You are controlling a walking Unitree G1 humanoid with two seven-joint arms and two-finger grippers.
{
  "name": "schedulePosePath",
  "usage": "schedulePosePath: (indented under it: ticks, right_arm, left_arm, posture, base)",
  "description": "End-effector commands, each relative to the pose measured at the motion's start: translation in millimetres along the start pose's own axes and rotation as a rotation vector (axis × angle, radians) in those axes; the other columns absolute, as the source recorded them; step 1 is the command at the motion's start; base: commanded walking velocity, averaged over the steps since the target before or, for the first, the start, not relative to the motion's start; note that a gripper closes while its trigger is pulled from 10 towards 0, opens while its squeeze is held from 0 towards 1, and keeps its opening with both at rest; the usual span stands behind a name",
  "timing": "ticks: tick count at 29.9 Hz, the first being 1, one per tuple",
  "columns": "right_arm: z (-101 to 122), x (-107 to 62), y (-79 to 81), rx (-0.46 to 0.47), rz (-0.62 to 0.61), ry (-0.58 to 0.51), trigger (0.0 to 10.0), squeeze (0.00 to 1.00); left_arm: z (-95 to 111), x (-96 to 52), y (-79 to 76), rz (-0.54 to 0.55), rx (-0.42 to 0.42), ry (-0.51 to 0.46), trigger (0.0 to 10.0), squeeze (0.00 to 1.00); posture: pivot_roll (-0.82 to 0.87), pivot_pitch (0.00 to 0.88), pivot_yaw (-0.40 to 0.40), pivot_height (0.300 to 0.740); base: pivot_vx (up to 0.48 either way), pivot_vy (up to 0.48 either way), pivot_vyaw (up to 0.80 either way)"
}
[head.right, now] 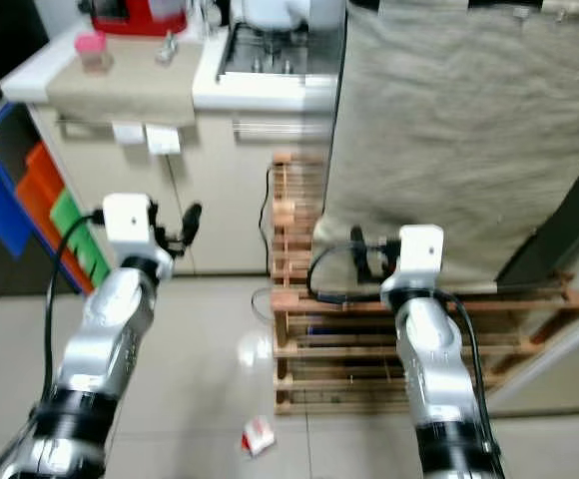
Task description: Restocking fridge
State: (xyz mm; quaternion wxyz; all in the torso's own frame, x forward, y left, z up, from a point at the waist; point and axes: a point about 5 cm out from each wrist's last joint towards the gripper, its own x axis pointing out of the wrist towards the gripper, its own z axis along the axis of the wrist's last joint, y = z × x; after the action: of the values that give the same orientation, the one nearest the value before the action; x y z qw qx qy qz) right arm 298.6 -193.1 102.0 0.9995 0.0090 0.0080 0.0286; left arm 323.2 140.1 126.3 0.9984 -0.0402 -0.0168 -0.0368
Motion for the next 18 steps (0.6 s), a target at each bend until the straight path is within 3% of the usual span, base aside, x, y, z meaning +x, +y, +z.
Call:
schedulePosePath:
  ticks: [1,16,18]
  right_arm:
    - [4.2,5.1,17.0,0.003,0.07,-0.02,10.0,0.0]
    - [4.3,6.0,18.7,-0.002,0.085,-0.024,10.0,0.0]
    - [4.9,6.3,19.5,-0.009,0.087,-0.029,10.0,0.0]
  left_arm:
    - [4.1,1.5,5.0,0.025,-0.002,-0.012,10.0,0.0]
    - [3.7,1.3,2.4,0.009,0.009,-0.012,10.0,0.0]
    - [3.3,0.9,2.0,0.013,0.008,-0.011,10.0,0.0]
  posture:
    - [-0.07,0.0,0.009,0.74]
    - [-0.07,0.0,0.005,0.74]
    - [-0.07,0.0,0.004,0.74]
  base:
    - [0.0,0.0,0.0]
    - [0.0,0.448,0.0]
    - [0.0,0.48,0.71]
